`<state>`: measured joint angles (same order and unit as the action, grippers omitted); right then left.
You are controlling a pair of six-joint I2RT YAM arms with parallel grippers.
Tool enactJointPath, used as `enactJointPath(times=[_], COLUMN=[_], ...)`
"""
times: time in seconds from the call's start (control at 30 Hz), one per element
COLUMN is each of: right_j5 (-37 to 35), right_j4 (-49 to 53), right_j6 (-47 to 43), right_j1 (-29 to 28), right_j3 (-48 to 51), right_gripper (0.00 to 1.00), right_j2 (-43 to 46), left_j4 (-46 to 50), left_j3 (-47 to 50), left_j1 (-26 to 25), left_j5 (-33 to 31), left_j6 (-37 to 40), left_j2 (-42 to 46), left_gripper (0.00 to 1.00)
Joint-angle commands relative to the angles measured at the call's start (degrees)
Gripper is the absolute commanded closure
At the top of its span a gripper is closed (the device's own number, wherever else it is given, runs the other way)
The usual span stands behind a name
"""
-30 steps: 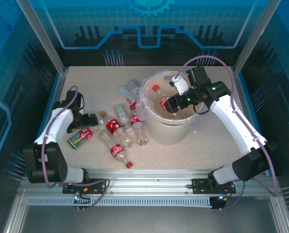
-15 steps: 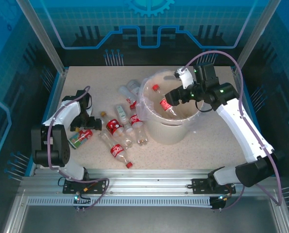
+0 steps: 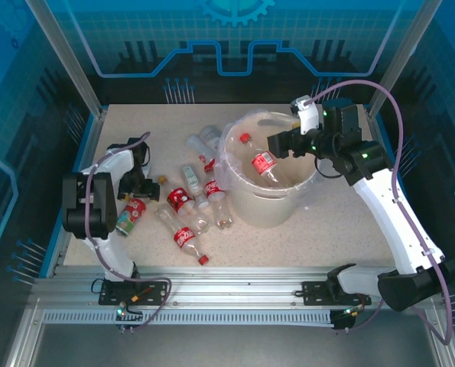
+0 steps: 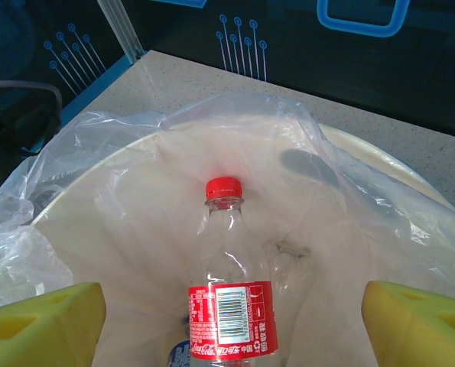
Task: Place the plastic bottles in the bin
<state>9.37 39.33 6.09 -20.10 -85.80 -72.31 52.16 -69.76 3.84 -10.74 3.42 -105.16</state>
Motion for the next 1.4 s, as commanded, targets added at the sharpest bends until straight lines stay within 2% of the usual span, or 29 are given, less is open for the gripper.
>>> enactJointPath(times=[0.0,0.3,0.57,0.7,1.1,1.2,1.37], right_j5=[-1.0,-2.3,-2.4,-2.1,0.7,2.2,3.7], right_j4=[-1.7,-2.9,-2.9,-2.7,-2.8,-2.5,-1.6], right_j6=[1.1,2.2,2.3,2.4,4.5,4.6,4.3], right_j1=[0.9,0.9,0.9,0.9,0.2,-0.5,-2.5], right_j3=[0.5,2.5,2.8,2.6,0.9,-1.3,-4.8], right_gripper=[0.12,0.12,0.12,0.12,0.12,0.12,0.12], right_j2=[0.8,2.4,2.2,2.2,0.4,-0.8,-2.9], left_j4=[-0.1,-0.7,0.9,2.4,1.8,-1.8,-13.6], left_j3=[-2.8,-4.7,-6.0,-8.5,-18.4,-18.7,-13.0], left_j1=[0.2,0.6,1.0,1.8,3.6,3.5,3.5], left_j5=[-1.0,-2.3,-3.5,-2.6,15.3,21.1,29.7], left_j6=[0.3,-1.3,-1.6,-3.1,-11.9,-16.0,-27.0], left_j2=[-3.0,-3.8,-0.5,4.0,19.2,22.9,30.4], left_gripper=[0.2,0.4,0.44,0.5,0.61,0.66,0.75])
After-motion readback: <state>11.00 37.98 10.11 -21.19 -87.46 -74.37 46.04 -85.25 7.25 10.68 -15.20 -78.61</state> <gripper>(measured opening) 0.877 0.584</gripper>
